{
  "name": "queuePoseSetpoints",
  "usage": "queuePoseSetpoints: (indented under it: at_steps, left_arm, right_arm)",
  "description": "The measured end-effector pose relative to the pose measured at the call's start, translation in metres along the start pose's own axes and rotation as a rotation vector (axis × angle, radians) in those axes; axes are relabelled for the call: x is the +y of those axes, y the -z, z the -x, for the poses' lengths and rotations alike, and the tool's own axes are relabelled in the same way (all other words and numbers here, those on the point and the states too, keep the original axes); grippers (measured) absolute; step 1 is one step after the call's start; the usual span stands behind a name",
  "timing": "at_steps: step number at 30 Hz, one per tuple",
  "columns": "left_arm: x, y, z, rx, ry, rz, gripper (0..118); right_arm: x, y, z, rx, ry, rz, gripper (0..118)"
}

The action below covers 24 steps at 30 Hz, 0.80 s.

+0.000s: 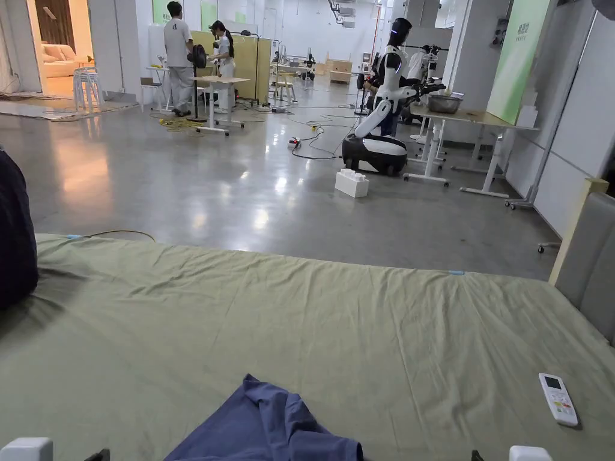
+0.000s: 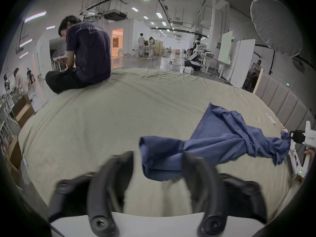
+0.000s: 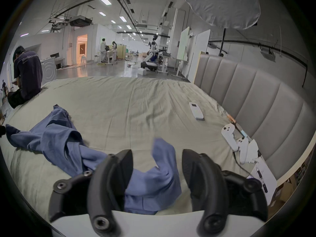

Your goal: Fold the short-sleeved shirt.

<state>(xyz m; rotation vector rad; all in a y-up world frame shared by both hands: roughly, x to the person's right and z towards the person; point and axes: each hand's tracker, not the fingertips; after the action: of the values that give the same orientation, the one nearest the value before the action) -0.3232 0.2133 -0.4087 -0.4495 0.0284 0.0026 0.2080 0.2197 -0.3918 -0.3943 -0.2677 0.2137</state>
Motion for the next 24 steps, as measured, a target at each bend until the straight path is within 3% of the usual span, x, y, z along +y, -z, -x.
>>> queuePoseSetpoints:
  at_steps: [1,4,13,15,17,18,21,24]
  left_arm:
    - [0.005,-0.006,-0.005,-0.01,0.005,-0.035,78]
    - [0.021,-0.025,-0.026,-0.045,0.011,-0.124,79]
    - [0.046,-0.068,-0.096,-0.105,0.056,-0.305,74]
    - [0.044,-0.077,-0.107,-0.123,0.06,-0.307,56]
    - [0.041,-0.08,-0.112,-0.172,0.045,-0.293,18]
    - [0.039,-0.081,-0.116,-0.184,0.032,-0.262,12]
    - [0.032,-0.08,-0.118,-0.182,0.037,-0.254,4]
    - [0.029,-0.075,-0.114,-0.179,0.045,-0.223,1]
  right_arm:
    - [0.006,-0.008,0.004,0.002,0.009,-0.03,71]
    - [0.024,-0.03,0.014,0.042,0.06,-0.11,82]
    - [0.052,-0.094,0.052,0.088,0.126,-0.266,76]
    - [0.052,-0.104,0.057,0.106,0.136,-0.29,56]
    - [0.05,-0.109,0.06,0.125,0.203,-0.273,19]
    - [0.053,-0.112,0.061,0.12,0.169,-0.307,10]
    - [0.051,-0.111,0.065,0.138,0.132,-0.293,1]
    - [0.049,-0.109,0.063,0.153,0.132,-0.275,0]
